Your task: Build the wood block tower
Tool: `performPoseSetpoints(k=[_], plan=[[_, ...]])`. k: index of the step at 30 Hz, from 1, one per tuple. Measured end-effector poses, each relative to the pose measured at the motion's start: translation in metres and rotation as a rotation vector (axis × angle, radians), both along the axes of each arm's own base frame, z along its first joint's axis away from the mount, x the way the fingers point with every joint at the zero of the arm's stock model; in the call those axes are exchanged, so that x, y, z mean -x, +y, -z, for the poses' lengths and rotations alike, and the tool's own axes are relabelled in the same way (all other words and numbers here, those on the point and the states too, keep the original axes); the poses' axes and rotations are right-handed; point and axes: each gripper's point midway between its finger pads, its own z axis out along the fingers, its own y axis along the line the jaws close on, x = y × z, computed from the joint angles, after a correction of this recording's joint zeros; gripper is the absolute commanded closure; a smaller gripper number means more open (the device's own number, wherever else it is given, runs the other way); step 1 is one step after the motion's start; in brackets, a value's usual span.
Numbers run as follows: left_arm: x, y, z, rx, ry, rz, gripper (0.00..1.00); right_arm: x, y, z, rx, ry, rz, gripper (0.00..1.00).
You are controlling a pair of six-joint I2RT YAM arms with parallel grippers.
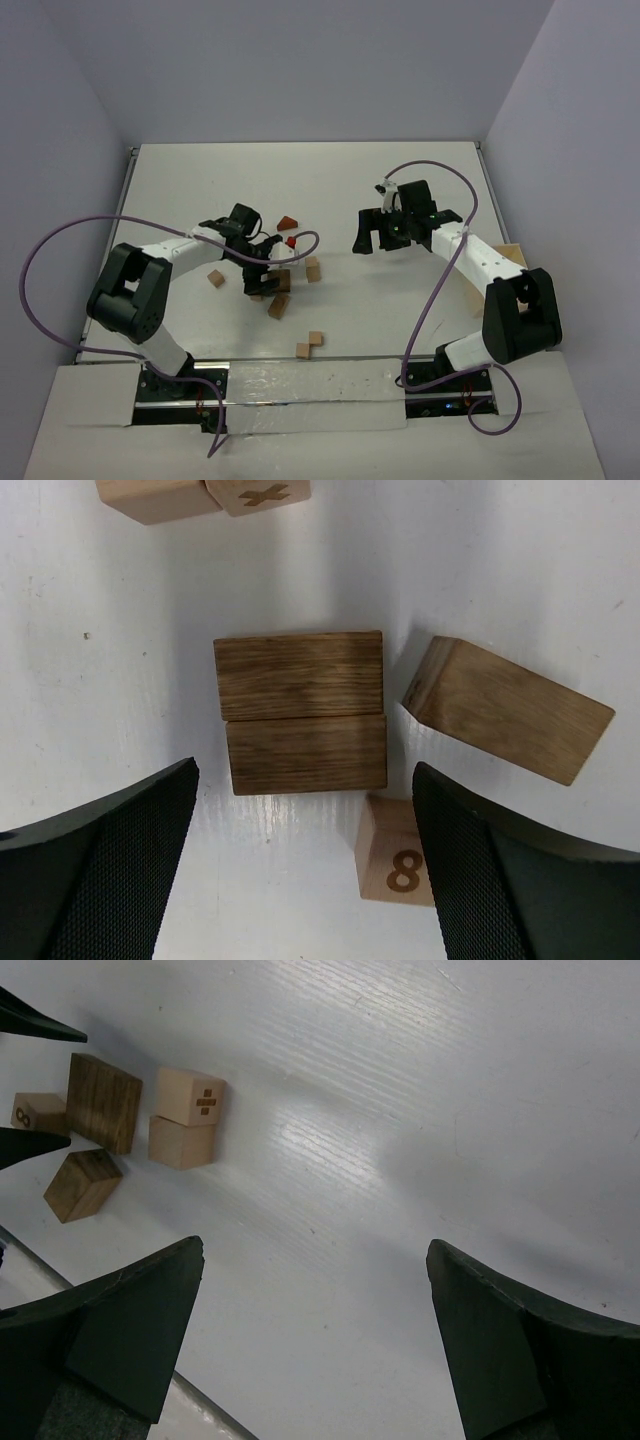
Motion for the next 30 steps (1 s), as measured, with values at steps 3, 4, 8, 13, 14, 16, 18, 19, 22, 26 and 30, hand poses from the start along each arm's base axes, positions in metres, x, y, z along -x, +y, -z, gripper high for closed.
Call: performPoseSetpoints(k=[3,4,8,13,14,16,18,19,22,26,30], plan=[[-0.001,-0.001,0.004,-0.014,-0.015,-0.013,0.08,0.0,0.0,0.001,0.0,0.002,0.0,0.0],[-0.001,-0.002,0.005,-0.018,-0.02,-0.014,0.08,0.0,0.0,0.001,0.001,0.003,0.001,0.0],[-0.001,-0.003,0.008,-0.026,-0.027,-0.026,0.11,0.0,-0.001,0.001,0.0,0.005,0.004,0.0],[-0.005,-0.004,0.008,-0.028,-0.043,-0.041,0.29,-0.001,-0.002,0.002,-0.001,0.006,0.006,0.0],[-0.006,-0.004,0.009,-0.028,-0.046,-0.044,0.33,-0.001,-0.002,0.002,-0.001,0.006,0.006,0.0],[-0.006,-0.004,0.009,-0.03,-0.047,-0.047,0.41,-0.001,-0.002,0.002,-0.001,0.006,0.008,0.0],[-0.006,-0.003,0.01,-0.032,-0.05,-0.049,0.46,-0.001,-0.003,0.002,-0.002,0.006,0.009,0.0],[-0.006,-0.003,0.009,-0.034,-0.053,-0.049,0.48,-0.001,-0.003,0.002,-0.002,0.006,0.009,0.0],[-0.007,-0.001,0.007,-0.043,-0.06,-0.051,0.57,-0.001,-0.003,0.002,-0.003,0.007,0.008,0.0],[-0.005,0.0,-0.012,-0.045,-0.057,-0.043,0.62,-0.001,-0.003,0.001,-0.005,0.008,0.008,0.0],[-0.021,-0.015,-0.051,0.009,-0.094,-0.056,0.66,-0.001,-0.003,0.001,-0.012,0.009,0.009,0.0]])
